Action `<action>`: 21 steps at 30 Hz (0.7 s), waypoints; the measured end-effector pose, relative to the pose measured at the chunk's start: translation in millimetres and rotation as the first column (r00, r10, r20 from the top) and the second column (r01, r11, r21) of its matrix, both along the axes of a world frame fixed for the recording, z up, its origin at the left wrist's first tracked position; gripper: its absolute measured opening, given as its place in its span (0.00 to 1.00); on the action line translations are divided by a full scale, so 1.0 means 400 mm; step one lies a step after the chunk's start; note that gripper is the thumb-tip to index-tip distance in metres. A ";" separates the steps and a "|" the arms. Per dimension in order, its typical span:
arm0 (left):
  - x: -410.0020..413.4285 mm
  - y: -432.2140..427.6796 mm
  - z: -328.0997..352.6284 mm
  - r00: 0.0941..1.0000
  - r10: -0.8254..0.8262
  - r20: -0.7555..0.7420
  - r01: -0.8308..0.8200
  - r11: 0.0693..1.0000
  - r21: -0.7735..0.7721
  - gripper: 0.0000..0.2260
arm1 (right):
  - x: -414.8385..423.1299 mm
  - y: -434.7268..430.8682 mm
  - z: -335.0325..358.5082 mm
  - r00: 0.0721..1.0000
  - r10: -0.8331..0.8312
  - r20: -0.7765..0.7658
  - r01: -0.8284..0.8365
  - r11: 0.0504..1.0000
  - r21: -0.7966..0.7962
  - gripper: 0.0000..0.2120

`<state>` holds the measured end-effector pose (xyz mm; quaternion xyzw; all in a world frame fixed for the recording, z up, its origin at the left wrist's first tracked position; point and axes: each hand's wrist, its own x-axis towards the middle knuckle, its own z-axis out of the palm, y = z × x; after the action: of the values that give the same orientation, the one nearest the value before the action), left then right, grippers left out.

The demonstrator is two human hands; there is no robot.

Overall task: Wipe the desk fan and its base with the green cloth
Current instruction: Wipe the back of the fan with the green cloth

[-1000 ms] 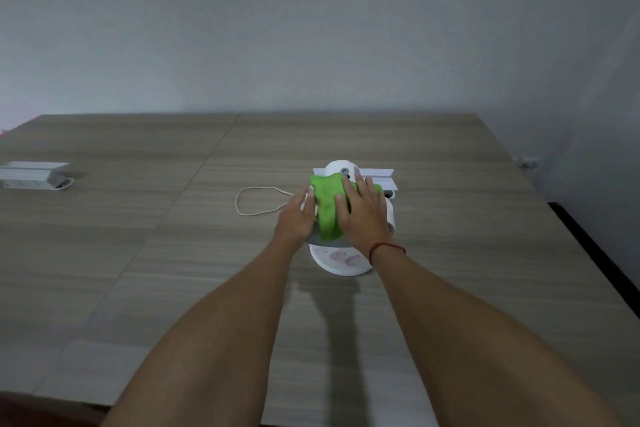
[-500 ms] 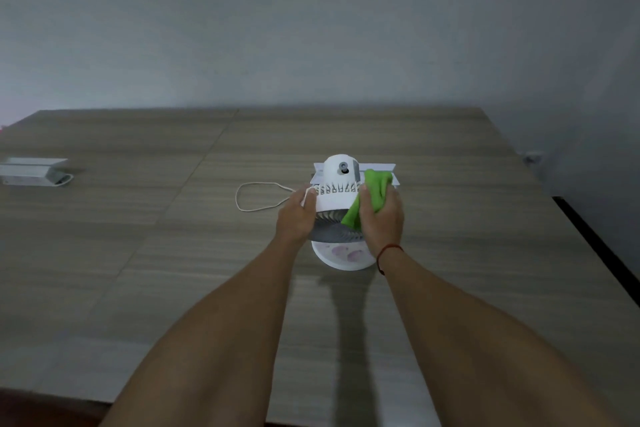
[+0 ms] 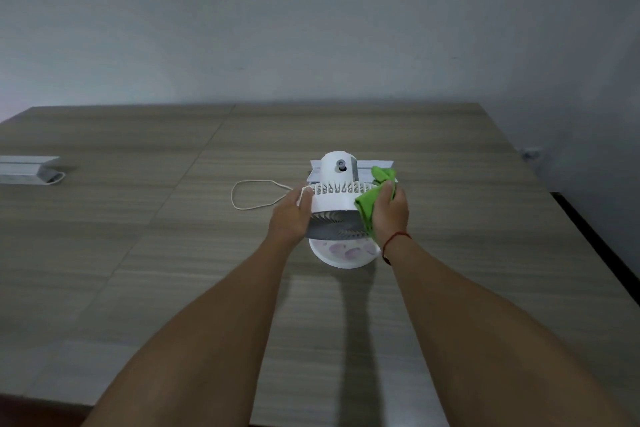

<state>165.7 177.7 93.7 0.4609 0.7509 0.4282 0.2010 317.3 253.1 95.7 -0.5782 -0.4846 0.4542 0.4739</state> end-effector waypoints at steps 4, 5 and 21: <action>-0.004 -0.007 -0.009 0.998 -0.055 -0.026 0.056 0.997 0.047 0.15 | 0.035 0.034 -0.050 0.975 -0.055 -0.215 0.009 0.978 -0.208 0.19; -0.006 -0.004 -0.008 0.998 -0.062 -0.028 0.063 0.997 0.045 0.15 | 0.040 0.038 -0.060 0.960 -0.062 -0.273 -0.008 0.969 -0.247 0.18; 0.013 0.011 0.058 1.000 0.023 0.004 -0.023 0.995 -0.097 0.17 | -0.057 -0.071 0.073 0.852 0.243 0.464 -0.395 0.879 0.266 0.19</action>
<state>171.0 182.0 117.1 0.4407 0.7755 0.3949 0.2201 294.5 224.6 124.7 -0.4773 -0.7381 0.2994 0.3713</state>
